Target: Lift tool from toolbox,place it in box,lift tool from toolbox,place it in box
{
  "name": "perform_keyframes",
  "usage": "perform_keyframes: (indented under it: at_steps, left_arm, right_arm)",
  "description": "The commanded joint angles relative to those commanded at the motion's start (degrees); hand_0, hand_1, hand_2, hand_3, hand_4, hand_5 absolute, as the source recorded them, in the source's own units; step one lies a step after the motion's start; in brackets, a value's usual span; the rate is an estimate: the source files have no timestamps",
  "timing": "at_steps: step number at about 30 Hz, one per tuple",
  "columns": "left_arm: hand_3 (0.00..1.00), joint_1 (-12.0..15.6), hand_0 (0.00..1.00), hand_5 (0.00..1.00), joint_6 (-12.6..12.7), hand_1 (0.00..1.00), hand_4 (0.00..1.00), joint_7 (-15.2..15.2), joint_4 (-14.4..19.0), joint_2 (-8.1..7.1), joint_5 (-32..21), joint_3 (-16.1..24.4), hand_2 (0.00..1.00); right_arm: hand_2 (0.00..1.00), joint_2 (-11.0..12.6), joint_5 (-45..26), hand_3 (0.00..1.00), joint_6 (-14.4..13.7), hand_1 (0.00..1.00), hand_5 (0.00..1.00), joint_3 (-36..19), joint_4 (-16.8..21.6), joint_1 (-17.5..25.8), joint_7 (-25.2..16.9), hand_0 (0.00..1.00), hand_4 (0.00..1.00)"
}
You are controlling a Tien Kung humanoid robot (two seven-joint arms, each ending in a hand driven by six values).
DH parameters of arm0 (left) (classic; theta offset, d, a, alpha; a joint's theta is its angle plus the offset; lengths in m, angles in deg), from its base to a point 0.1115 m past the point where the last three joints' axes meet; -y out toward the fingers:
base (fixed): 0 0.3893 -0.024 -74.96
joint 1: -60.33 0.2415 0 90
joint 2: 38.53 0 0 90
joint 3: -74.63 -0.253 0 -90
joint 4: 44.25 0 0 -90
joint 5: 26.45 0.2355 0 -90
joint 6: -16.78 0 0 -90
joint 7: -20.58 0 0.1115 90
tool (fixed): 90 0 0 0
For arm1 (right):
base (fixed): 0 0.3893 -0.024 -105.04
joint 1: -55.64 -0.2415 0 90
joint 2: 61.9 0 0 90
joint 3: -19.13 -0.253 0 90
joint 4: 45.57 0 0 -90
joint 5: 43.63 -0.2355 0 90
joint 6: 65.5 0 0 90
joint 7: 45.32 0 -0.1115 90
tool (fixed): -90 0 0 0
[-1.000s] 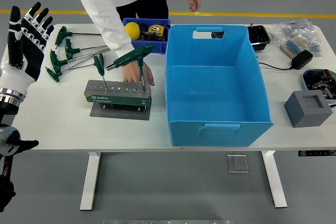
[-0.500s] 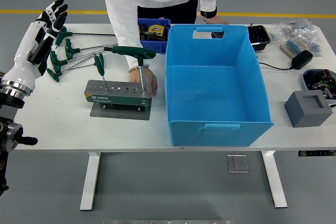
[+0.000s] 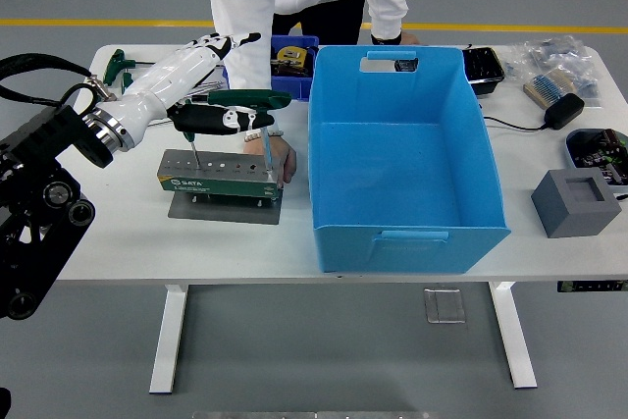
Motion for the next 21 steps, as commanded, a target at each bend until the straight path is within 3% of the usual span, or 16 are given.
perform_keyframes:
  at_steps: [4, 14, 15, 20, 21]
  left_arm:
    - [0.998, -3.7, 0.998, 0.76, 0.6, 0.998, 0.998, 2.4, -3.3, 1.13, 8.6, -3.7, 0.998]
    - [0.998, -8.3, 0.95, 0.764, 3.7, 0.998, 0.998, 8.1, -9.0, 4.28, 8.6, -7.6, 0.998]
    - [0.998, -8.8, 0.862, 0.761, 3.7, 0.951, 0.998, 9.5, -9.4, 4.73, 8.6, -8.4, 0.968]
    - [0.998, -10.4, 0.862, 0.761, 1.9, 0.951, 0.998, 12.9, -11.0, 6.65, 8.6, -10.7, 0.968]
    - [0.955, -10.7, 0.779, 0.775, 1.4, 0.874, 0.998, 13.5, -11.3, 7.0, 8.6, -11.1, 0.899]
  right_arm:
    - [0.754, 0.0, 0.2, 0.776, -0.1, 0.65, 0.998, -0.1, 0.0, -0.2, 0.1, 0.658, 0.91]
    - [0.753, 0.2, 0.4, 0.773, -0.4, 0.649, 0.998, 0.0, 0.0, -0.4, 0.1, 0.658, 0.911]
    - [0.748, 0.2, 0.3, 0.772, -0.4, 0.645, 0.998, 0.1, 0.0, -0.4, 0.0, 0.658, 0.91]
    - [0.748, 0.2, 0.4, 0.772, -0.4, 0.645, 0.998, 0.3, 0.0, -0.5, 0.1, 0.658, 0.91]
    - [0.747, 0.2, 0.4, 0.77, -0.4, 0.647, 0.998, 0.4, 0.0, -0.5, 0.2, 0.658, 0.91]
